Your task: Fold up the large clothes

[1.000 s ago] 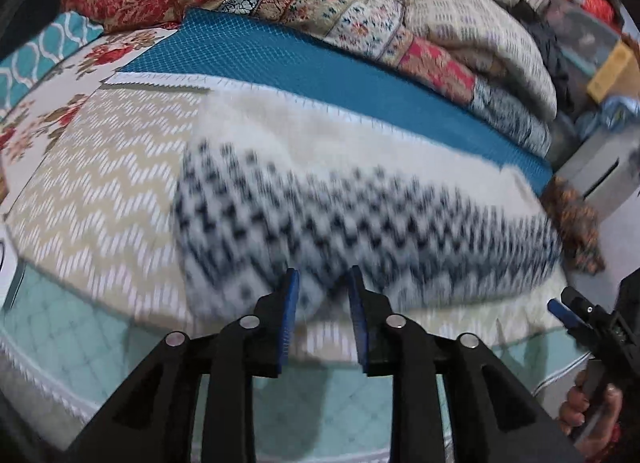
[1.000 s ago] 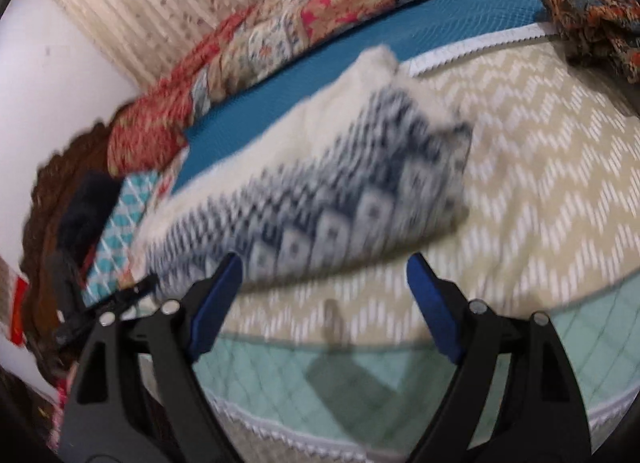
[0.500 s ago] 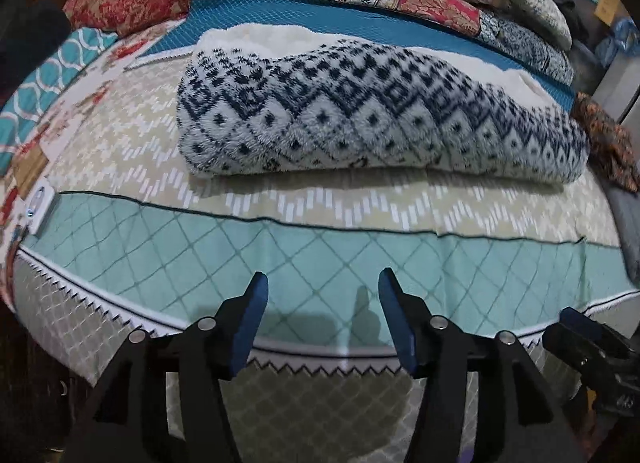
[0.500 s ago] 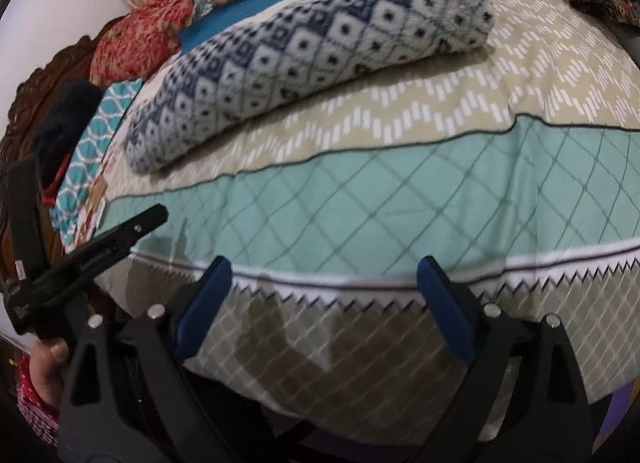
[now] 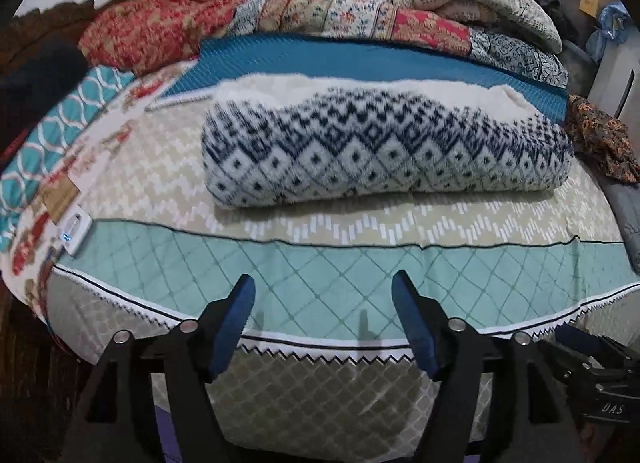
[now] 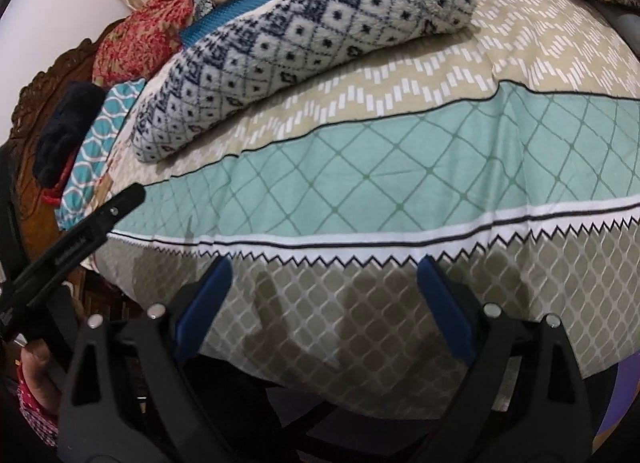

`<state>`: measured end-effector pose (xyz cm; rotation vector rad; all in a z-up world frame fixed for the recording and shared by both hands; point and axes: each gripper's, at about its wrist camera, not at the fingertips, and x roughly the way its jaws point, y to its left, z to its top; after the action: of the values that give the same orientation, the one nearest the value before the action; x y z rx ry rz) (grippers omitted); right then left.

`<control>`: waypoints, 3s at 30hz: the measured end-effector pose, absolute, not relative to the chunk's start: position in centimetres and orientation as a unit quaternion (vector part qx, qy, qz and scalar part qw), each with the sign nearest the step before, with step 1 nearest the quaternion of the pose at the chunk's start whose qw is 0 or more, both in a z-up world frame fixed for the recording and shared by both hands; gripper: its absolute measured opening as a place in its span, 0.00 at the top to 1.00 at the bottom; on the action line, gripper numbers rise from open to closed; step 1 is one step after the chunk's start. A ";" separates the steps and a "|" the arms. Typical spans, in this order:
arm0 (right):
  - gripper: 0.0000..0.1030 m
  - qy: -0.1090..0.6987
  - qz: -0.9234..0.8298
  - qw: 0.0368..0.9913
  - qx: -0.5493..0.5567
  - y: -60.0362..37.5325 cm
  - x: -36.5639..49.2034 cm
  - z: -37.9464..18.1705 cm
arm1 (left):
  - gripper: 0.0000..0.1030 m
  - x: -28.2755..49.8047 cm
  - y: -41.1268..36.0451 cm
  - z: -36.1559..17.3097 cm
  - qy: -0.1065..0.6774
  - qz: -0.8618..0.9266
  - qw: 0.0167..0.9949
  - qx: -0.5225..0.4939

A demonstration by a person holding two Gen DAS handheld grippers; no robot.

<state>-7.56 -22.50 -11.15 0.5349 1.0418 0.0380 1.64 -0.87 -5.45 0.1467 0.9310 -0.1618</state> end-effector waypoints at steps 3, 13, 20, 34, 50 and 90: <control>0.12 0.487 0.015 0.836 0.253 -22.7 -7.9 -10.8 | 0.66 1.3 -1.0 -4.7 0.438 -0.084 0.893 0.066; 0.12 0.453 -0.014 0.866 0.210 -22.7 -8.4 -8.3 | 0.71 0.9 -1.7 -3.6 0.424 -0.086 0.898 0.077; 0.12 0.417 -0.012 0.889 0.189 -22.7 -8.4 -6.1 | 0.71 1.1 -2.0 -3.2 0.421 -0.089 0.899 0.083; 0.12 0.432 0.009 0.880 0.199 -21.9 -7.5 -6.3 | 0.71 1.7 -1.8 -4.1 0.447 -0.084 0.888 0.076; 0.12 0.444 0.021 0.871 0.210 -21.4 -7.2 -6.8 | 0.71 2.0 0.0 -4.3 0.452 -0.043 0.888 0.067; 0.12 0.425 -0.005 0.803 0.419 -36.2 -1.2 -9.5 | 0.72 16.4 12.8 -7.5 0.560 -0.149 0.788 -0.208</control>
<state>-1.22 -36.19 -9.50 0.8979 0.9099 -0.0098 16.38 12.79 -7.53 -0.4480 1.2055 -0.3205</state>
